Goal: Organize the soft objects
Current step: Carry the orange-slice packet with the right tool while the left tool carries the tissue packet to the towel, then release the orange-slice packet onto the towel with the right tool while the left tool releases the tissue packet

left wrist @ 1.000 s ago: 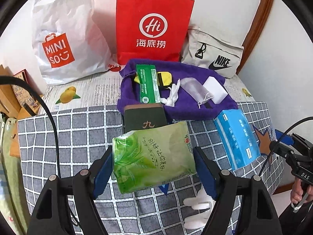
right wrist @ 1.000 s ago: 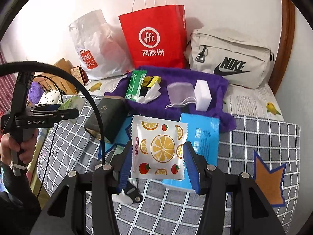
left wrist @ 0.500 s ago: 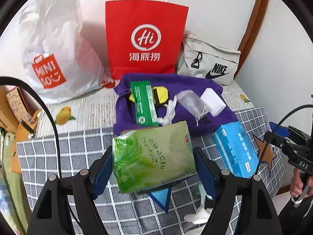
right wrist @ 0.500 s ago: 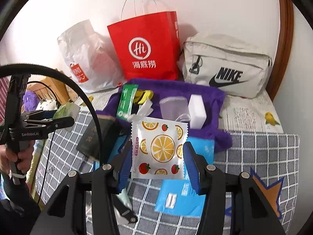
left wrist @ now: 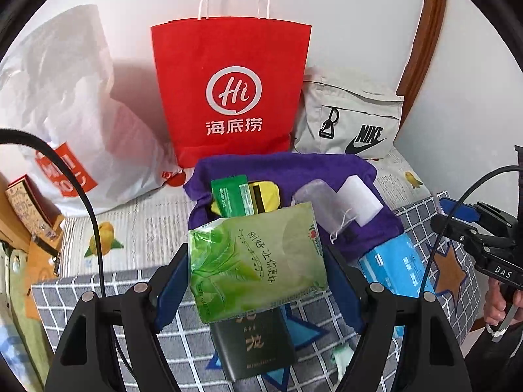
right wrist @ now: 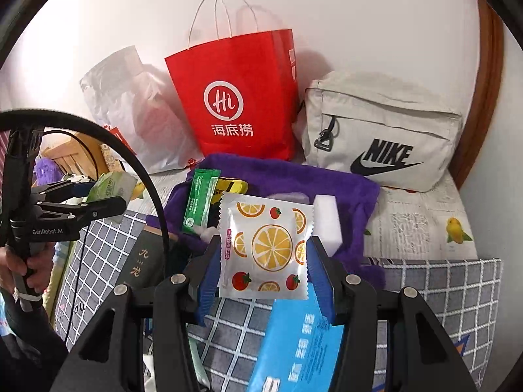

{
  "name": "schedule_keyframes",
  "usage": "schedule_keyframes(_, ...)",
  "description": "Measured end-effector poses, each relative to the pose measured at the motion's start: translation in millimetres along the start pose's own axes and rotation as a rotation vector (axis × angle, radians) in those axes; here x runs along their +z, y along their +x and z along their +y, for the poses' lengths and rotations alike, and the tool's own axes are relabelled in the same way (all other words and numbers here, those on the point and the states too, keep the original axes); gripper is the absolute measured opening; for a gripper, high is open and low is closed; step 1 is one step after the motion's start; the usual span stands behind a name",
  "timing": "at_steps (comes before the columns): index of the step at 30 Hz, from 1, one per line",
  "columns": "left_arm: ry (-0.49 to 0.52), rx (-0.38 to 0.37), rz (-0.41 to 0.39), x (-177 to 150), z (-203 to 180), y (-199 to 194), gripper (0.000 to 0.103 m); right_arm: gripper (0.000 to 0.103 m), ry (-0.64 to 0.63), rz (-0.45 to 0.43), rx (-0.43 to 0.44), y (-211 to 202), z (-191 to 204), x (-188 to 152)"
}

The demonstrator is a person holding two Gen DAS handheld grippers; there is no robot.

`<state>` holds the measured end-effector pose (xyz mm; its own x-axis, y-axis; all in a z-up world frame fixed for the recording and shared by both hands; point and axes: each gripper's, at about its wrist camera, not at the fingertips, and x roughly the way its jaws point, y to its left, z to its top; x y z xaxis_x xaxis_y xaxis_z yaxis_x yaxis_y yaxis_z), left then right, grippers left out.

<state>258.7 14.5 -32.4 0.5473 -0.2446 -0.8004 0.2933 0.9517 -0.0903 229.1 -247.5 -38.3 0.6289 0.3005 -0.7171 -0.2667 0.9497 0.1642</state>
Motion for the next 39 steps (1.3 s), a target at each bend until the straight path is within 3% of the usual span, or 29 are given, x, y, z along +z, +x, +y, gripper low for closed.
schedule_keyframes(4,0.008,-0.016,0.006,12,-2,12,0.077,0.051,0.022,0.033,0.043,21,-5,11)
schedule_keyframes(13,0.006,-0.044,0.027,31,0,39,0.077,0.051,0.026,0.066,0.034,57,-5,28)
schedule_keyframes(21,0.009,-0.071,-0.01,50,-1,49,0.078,0.051,0.061,0.065,0.016,76,-15,45)
schedule_keyframes(25,0.013,-0.034,-0.007,52,0,61,0.078,0.051,0.094,0.07,0.015,90,-25,54)
schedule_keyframes(39,-0.045,-0.055,0.034,48,24,89,0.077,0.051,0.037,0.117,0.056,128,-11,54)
